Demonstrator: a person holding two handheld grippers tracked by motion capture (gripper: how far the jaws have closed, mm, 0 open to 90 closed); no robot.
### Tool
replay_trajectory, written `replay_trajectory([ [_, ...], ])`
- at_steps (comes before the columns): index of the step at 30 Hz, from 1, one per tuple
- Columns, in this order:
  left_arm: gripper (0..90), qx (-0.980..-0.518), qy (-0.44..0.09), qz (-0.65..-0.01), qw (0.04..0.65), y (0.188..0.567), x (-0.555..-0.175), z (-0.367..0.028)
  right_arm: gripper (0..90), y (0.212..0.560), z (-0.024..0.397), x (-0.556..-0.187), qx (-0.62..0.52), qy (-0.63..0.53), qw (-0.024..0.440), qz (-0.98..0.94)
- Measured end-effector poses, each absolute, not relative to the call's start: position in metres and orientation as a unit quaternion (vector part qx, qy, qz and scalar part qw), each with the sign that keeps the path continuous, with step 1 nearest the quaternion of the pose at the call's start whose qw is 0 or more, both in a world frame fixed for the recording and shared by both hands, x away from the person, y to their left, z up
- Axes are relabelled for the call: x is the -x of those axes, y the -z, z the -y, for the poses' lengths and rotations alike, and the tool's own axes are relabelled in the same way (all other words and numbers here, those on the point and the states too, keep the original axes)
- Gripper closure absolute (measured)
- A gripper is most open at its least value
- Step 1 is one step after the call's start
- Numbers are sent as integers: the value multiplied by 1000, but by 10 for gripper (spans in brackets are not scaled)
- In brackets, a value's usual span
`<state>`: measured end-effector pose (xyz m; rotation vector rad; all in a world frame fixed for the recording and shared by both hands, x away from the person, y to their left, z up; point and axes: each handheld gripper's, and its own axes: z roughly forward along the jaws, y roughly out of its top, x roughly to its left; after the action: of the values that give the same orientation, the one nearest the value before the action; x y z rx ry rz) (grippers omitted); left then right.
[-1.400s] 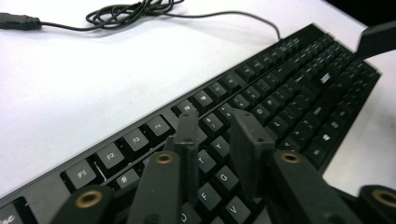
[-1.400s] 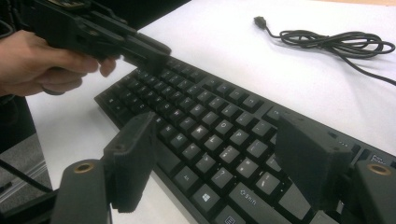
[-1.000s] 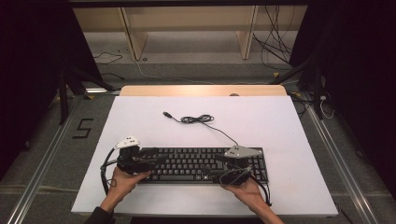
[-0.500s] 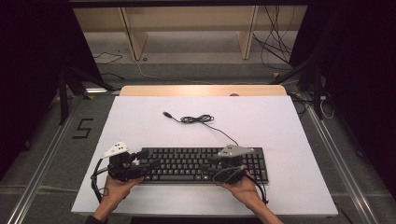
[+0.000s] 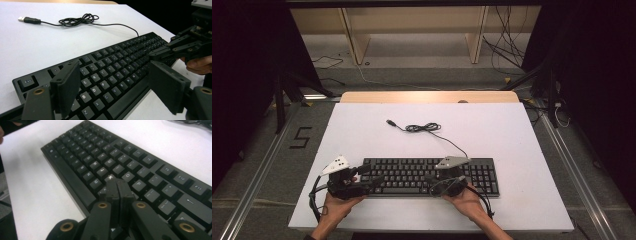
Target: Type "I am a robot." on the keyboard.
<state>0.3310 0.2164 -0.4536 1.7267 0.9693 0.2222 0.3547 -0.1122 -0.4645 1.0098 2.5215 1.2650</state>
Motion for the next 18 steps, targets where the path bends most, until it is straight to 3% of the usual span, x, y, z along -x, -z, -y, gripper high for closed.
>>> replay_trajectory([
  [18,249,-728,-94,-406,545,455,-325,-216,900,478,100,-358,-332,-389,72,-856],
])
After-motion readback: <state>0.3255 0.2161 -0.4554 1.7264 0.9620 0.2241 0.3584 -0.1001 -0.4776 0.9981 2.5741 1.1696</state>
